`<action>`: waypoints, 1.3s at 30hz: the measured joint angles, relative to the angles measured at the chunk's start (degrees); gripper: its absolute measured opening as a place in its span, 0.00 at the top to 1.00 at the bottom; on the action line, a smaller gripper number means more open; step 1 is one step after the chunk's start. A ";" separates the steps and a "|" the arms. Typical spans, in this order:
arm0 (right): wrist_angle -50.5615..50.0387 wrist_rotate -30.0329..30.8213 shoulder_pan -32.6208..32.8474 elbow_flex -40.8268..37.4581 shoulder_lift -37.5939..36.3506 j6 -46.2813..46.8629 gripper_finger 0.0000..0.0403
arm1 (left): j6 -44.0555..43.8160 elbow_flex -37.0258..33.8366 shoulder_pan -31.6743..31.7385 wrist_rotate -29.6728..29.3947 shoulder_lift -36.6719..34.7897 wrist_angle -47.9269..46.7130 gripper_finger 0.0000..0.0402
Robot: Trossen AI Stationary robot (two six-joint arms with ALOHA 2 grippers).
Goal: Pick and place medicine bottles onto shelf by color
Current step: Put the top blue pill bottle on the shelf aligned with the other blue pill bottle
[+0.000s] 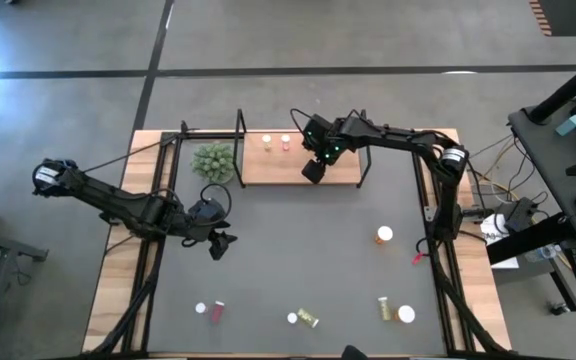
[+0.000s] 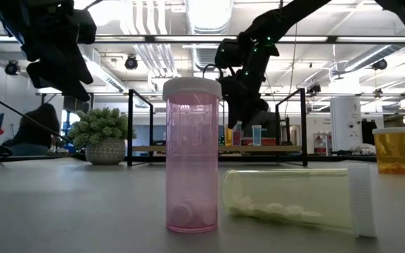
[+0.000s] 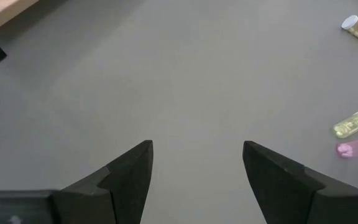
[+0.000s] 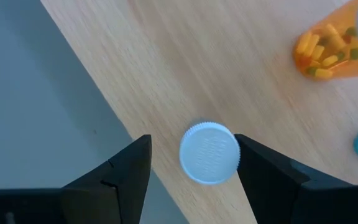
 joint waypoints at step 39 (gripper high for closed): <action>-7.44 6.13 -0.65 0.00 -6.47 -23.69 0.70 | 0.00 -0.11 0.00 -0.02 0.00 0.02 0.42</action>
